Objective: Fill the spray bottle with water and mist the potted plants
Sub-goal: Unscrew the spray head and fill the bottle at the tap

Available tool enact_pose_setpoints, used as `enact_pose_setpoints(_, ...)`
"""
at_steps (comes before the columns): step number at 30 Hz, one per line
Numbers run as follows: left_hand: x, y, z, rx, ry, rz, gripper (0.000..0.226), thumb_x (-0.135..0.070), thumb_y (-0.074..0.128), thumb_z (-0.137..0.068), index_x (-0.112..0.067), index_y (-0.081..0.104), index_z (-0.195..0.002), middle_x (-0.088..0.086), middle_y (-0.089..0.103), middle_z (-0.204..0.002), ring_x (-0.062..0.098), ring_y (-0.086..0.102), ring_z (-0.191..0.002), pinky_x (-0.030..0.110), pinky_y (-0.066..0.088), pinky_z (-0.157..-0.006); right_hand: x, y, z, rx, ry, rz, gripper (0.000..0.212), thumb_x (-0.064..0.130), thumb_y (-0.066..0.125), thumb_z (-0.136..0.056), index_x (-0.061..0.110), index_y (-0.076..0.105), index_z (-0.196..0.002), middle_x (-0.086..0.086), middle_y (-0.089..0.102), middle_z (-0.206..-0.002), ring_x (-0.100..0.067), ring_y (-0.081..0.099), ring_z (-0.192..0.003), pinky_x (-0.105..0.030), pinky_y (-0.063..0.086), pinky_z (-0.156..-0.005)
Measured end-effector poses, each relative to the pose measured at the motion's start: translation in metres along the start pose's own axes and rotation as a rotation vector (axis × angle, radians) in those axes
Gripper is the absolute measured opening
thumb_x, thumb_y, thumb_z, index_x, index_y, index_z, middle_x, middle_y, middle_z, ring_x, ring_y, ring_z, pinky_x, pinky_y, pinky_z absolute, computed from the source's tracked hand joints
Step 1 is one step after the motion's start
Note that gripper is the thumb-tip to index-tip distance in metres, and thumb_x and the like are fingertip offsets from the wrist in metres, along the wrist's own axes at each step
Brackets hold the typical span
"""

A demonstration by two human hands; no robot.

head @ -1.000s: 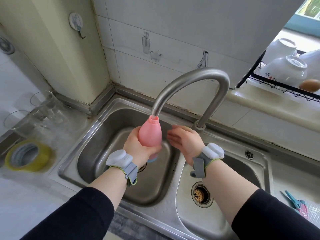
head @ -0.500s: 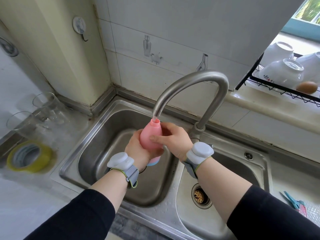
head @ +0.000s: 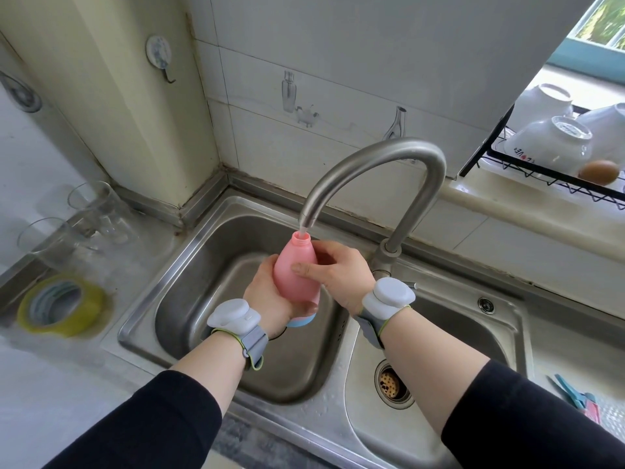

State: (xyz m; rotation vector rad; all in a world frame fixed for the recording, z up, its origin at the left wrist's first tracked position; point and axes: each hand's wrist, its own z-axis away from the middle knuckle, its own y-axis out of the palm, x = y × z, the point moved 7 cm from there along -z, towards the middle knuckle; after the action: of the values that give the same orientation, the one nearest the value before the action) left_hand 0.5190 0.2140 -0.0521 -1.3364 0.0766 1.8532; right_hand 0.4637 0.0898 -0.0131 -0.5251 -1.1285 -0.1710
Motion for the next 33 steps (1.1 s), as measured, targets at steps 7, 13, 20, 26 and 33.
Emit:
enact_pose_setpoints(7,-0.001,0.0,0.002,-0.012,-0.032,-0.004,0.078,-0.028,0.083,-0.055,-0.028,0.048,-0.125,-0.004,0.066,-0.102,0.017,0.064,-0.088,0.025,0.047,-0.063,-0.002,-0.001,-0.001,0.003,0.009,-0.023,0.05,0.034,0.079,-0.071,0.028,0.064,-0.118,0.011,0.069,-0.108,-0.011,0.063,-0.101,-0.033,0.052,-0.092)
enact_pose_setpoints(13,0.001,0.0,0.002,-0.013,-0.021,0.02,0.079,-0.028,0.082,-0.052,-0.028,0.048,-0.123,-0.004,0.067,-0.101,0.017,0.065,-0.089,0.032,0.054,-0.073,-0.003,0.0,0.0,0.006,0.008,-0.036,0.05,0.033,0.08,-0.071,0.027,0.064,-0.118,0.011,0.069,-0.108,-0.01,0.064,-0.101,-0.033,0.052,-0.091)
enact_pose_setpoints(20,0.002,0.0,0.002,-0.008,-0.016,0.023,0.079,-0.031,0.08,-0.05,-0.029,0.048,-0.122,-0.004,0.066,-0.101,0.018,0.065,-0.089,0.035,0.055,-0.076,-0.006,0.0,0.0,0.011,0.017,-0.052,0.053,0.033,0.08,-0.071,0.027,0.064,-0.12,0.01,0.069,-0.11,-0.01,0.064,-0.102,-0.033,0.052,-0.092)
enact_pose_setpoints(26,0.005,0.001,0.002,-0.008,-0.01,0.041,0.077,-0.03,0.082,-0.05,-0.029,0.05,-0.119,-0.006,0.067,-0.1,0.016,0.066,-0.088,0.031,0.054,-0.072,-0.009,-0.001,-0.001,0.002,0.02,-0.061,0.051,0.032,0.08,-0.071,0.027,0.065,-0.119,0.011,0.069,-0.108,-0.01,0.064,-0.101,-0.035,0.051,-0.094)
enact_pose_setpoints(33,0.009,0.0,0.001,-0.011,-0.013,0.057,0.076,-0.025,0.086,-0.055,-0.027,0.049,-0.121,-0.004,0.066,-0.102,0.016,0.064,-0.09,0.026,0.049,-0.064,-0.016,-0.001,-0.004,-0.025,0.019,-0.077,0.054,0.031,0.081,-0.069,0.023,0.065,-0.12,0.01,0.069,-0.11,-0.009,0.064,-0.104,-0.037,0.05,-0.098)
